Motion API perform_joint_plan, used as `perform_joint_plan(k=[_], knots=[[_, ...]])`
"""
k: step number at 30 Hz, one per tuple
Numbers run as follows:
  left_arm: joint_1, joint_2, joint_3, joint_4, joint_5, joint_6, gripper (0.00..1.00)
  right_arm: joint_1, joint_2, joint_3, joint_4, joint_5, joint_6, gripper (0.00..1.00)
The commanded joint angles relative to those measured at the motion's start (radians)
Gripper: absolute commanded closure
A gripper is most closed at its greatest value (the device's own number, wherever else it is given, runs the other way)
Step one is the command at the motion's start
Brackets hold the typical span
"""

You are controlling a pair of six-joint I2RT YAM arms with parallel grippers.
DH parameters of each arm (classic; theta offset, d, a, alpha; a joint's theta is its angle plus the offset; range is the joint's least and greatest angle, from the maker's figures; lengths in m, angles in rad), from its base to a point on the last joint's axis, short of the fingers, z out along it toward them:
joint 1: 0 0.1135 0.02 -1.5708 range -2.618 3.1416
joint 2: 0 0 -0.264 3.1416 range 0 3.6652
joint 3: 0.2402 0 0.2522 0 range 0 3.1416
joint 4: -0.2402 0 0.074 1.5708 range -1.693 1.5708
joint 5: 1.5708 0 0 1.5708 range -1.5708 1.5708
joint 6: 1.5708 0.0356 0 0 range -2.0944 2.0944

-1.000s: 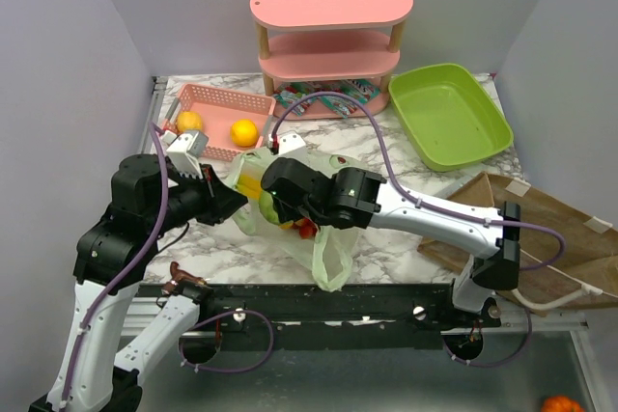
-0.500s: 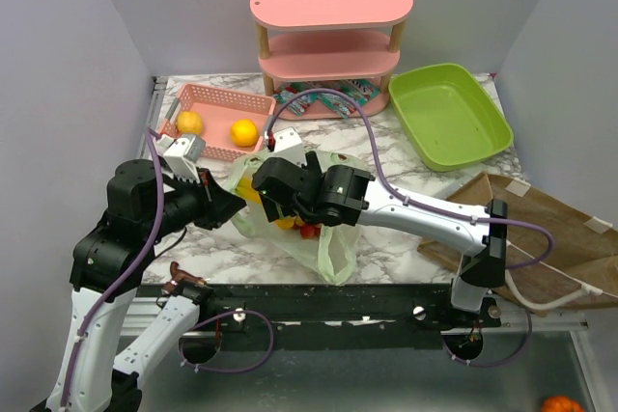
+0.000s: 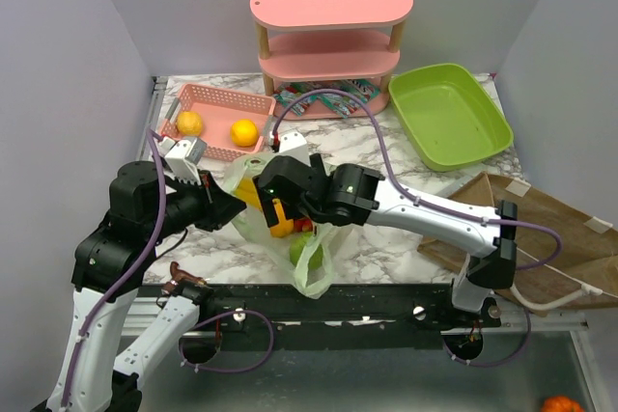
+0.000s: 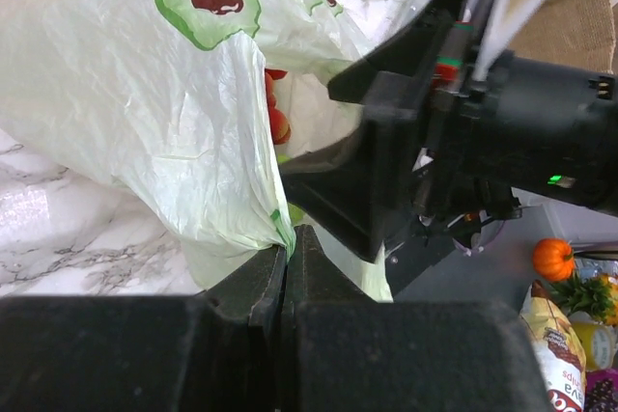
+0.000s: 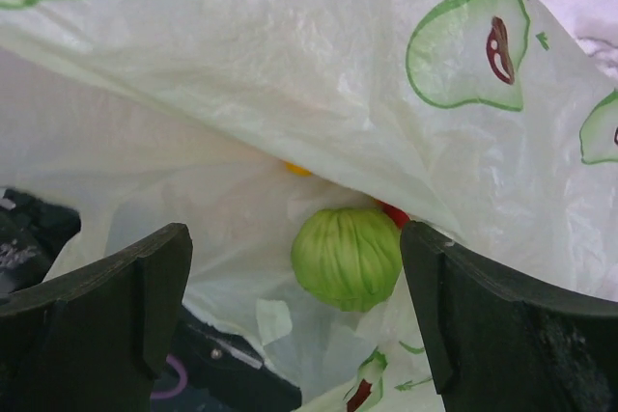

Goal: Place the food into the grocery bag and tie it
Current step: Place the fake vegetable into the grocery bag.

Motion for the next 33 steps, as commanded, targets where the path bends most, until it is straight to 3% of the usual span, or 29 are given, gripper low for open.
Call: perform_joint_plan(k=[1, 6, 11, 17, 21, 33], knots=[[-0.004, -0.014, -0.014, 0.021, -0.009, -0.007, 1.00, 0.002, -0.148, -0.045, -0.035, -0.069, 0.066, 0.04], [-0.004, -0.009, -0.013, 0.024, -0.009, -0.005, 1.00, 0.002, -0.311, -0.162, -0.047, -0.200, 0.097, 0.04], [-0.004, -0.004, -0.017, 0.036, -0.008, -0.010, 1.00, 0.002, -0.452, -0.370, 0.046, -0.428, 0.124, 0.03], [-0.004, 0.003, -0.015, 0.040, -0.004, -0.015, 1.00, 0.002, -0.550, -0.560, 0.139, -0.549, 0.214, 0.03], [-0.004, 0.006, -0.012, 0.034, -0.007, -0.011, 1.00, 0.009, -0.572, -0.648, 0.227, -0.621, 0.240, 0.03], [-0.004, -0.002, -0.021, 0.023, -0.016, -0.006, 1.00, 0.112, -0.480, -0.769, 0.462, -0.606, 0.270, 0.07]])
